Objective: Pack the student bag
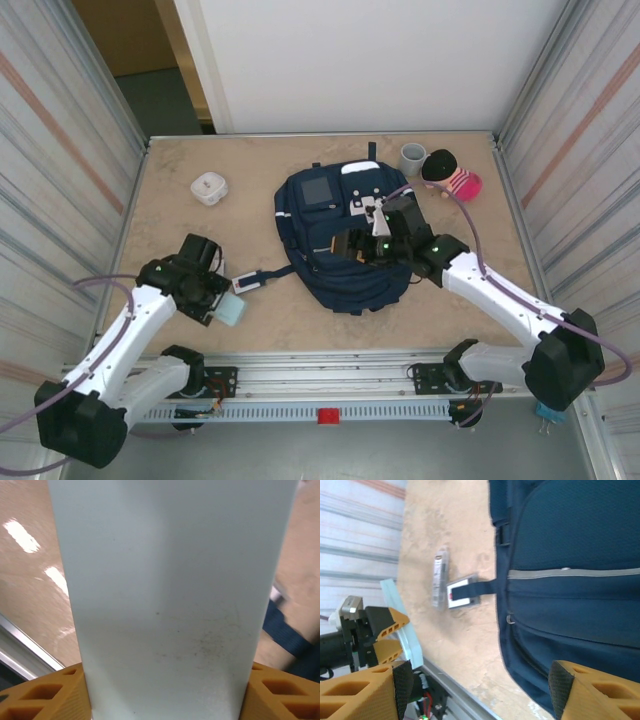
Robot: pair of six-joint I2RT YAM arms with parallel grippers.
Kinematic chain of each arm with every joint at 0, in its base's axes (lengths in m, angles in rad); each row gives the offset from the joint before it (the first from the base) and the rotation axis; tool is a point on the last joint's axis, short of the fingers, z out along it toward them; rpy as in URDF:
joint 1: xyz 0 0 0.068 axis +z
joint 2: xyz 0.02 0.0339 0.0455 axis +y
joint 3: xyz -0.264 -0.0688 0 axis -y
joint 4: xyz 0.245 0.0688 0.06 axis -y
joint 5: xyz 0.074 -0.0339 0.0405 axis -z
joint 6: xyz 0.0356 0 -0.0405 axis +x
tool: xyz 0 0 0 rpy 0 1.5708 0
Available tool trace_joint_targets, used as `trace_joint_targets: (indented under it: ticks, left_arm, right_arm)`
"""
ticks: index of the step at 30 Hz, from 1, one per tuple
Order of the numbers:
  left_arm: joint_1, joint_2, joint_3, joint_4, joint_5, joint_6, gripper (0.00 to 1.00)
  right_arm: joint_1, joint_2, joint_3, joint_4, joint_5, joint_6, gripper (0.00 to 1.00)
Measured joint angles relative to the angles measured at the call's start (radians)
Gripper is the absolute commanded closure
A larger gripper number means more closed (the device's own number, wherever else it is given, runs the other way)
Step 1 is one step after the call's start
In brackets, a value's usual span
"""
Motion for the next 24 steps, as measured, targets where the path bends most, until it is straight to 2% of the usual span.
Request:
trace_joint_targets:
  ticks: [10,17,24]
  left_arm:
    - [-0.168,0.032,0.049,0.18,0.05,-0.136,0.47]
    - [-0.21,0.059,0.05,0.322,0.069,-0.2,0.47]
    - [-0.232,0.063,0.051,0.4,0.08,-0.237,0.46]
  right_arm:
    - [0.18,0.084,-0.019,0.263,-0.069,0.052,0.22]
    - [0.264,0.201,-0.013,0.3,-0.084,0.022,0.22]
    - [0.296,0.264,0.029,0.319,-0.053,-0.025,0.24]
